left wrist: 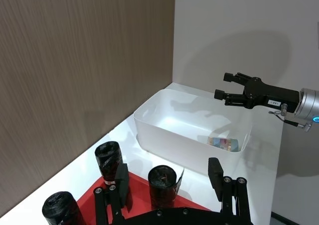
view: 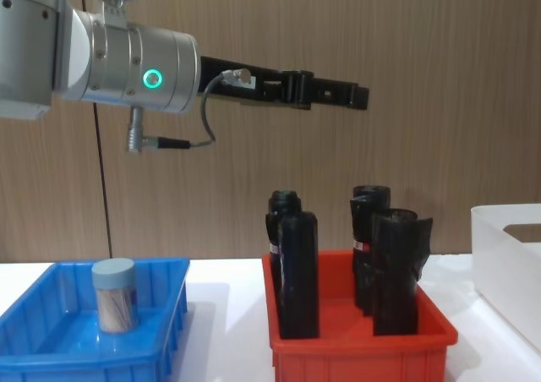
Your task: Pick the cotton swabs from the blue box and place them into the white box.
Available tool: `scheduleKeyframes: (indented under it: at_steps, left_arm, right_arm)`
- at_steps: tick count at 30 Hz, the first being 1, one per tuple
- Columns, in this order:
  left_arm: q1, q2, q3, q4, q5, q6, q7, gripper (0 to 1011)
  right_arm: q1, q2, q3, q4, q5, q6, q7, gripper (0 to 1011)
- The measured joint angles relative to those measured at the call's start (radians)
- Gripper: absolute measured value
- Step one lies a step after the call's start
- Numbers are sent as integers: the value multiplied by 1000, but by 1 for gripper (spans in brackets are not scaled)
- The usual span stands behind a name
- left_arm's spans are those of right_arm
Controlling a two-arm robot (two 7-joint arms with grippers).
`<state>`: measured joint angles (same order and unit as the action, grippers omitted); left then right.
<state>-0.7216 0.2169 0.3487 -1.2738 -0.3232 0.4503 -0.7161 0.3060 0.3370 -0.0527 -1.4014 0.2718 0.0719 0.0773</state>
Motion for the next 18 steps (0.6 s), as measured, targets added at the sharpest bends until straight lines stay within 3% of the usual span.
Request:
scheduleKeyframes:
  at_steps: [18]
  left_arm:
    - [0,0,0,0,0,0,0,1004]
  right_arm:
    - [-2,0,0,-4,-1,-2,-2,1002]
